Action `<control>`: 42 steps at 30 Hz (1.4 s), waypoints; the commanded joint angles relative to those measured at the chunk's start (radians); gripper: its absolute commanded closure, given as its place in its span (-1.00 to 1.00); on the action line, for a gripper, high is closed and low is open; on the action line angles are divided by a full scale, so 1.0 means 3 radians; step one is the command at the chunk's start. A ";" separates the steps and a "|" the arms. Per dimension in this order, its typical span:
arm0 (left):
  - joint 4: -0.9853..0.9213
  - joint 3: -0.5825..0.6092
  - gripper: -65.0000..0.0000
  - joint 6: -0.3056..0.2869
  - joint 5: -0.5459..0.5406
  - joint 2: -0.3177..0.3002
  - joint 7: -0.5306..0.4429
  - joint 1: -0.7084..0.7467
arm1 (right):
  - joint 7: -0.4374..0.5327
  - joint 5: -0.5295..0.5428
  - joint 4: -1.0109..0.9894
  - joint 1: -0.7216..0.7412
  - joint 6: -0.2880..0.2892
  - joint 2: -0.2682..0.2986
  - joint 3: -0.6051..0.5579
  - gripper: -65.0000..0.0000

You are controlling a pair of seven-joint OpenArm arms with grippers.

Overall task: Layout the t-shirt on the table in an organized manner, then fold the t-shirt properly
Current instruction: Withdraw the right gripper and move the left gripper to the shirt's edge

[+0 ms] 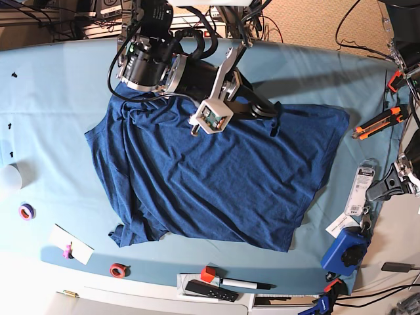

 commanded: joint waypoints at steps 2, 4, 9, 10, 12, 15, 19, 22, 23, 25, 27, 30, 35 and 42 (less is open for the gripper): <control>0.0053 -0.0027 -0.02 -0.0005 -0.0092 -0.0083 -0.0065 -0.0074 | 0.0042 0.0116 0.0048 -0.0020 0.0005 -0.0025 -0.0009 1.00; 0.0053 -0.0027 -0.02 -0.0005 -0.0092 -0.0083 -0.0066 -0.0074 | 0.0006 0.0158 0.0048 -0.0086 0.0005 -0.0025 -0.0009 1.00; 0.0053 -0.0027 -0.02 -0.0005 -0.0092 -0.0083 -0.0089 -0.0075 | -0.0182 0.0225 0.0047 -0.0238 0.0005 -0.0024 -0.0060 0.41; 0.0053 -0.0027 -0.02 -0.0005 -0.0092 -0.0083 -0.0089 -0.0074 | -0.0164 0.0223 0.0047 -0.0253 0.0005 -0.0025 -0.0095 0.17; 0.0053 -0.0027 -0.02 -0.0005 -0.0092 -0.0083 -0.0088 -0.0074 | -0.0146 0.0210 0.0047 -0.0257 0.0005 -0.0025 -0.0177 -0.01; 0.0053 -0.0027 -0.02 -0.0005 -0.0092 -0.0083 -0.0084 -0.0074 | -0.0078 0.0210 0.0052 -0.0248 0.0005 -0.0025 -0.0230 -0.01; 0.0053 -0.0027 -0.02 -0.0005 -0.0092 -0.0084 0.0030 -0.0072 | -0.0089 -0.0015 0.0145 -0.0182 0.0005 -0.0024 -0.0071 0.00; 0.0053 -0.0024 -0.02 -0.0005 -0.0092 -0.0083 0.0030 -0.0070 | -0.0084 -0.0254 0.0407 -0.0183 0.0005 -0.0024 0.0331 0.00; 0.0053 -0.0024 -0.02 -0.0005 -0.0092 -0.0081 0.0030 -0.0060 | -0.0084 -0.0341 0.0407 -0.0184 0.0005 -0.0025 0.0543 0.00; 0.0053 -0.0024 -0.02 -0.0005 -0.0092 -0.0079 0.0030 -0.0006 | -0.0069 -0.0284 0.0407 -0.0205 0.0005 -0.0025 0.1059 0.00; 0.0055 -0.0024 -0.02 -0.0005 -0.0092 -0.0028 0.0030 0.0051 | -0.0076 0.0114 0.0407 -0.0230 0.0005 -0.0027 0.1611 0.00; 0.0055 0.0005 -0.02 -0.0005 -0.0092 0.0132 0.0030 0.0159 | -0.0281 0.0871 0.0407 -0.0324 0.0005 -0.0027 0.2346 0.00; 0.0056 0.0394 -0.02 -0.0005 -0.0092 0.0506 0.0030 0.0212 | -0.0486 0.1536 0.0407 -0.0584 0.0005 -0.0027 0.3090 0.00; 0.0097 0.1270 -0.02 -0.0005 -0.0092 0.0865 0.0030 0.0100 | -0.0504 0.1432 0.0407 -0.0857 0.0005 -0.0029 0.3024 0.00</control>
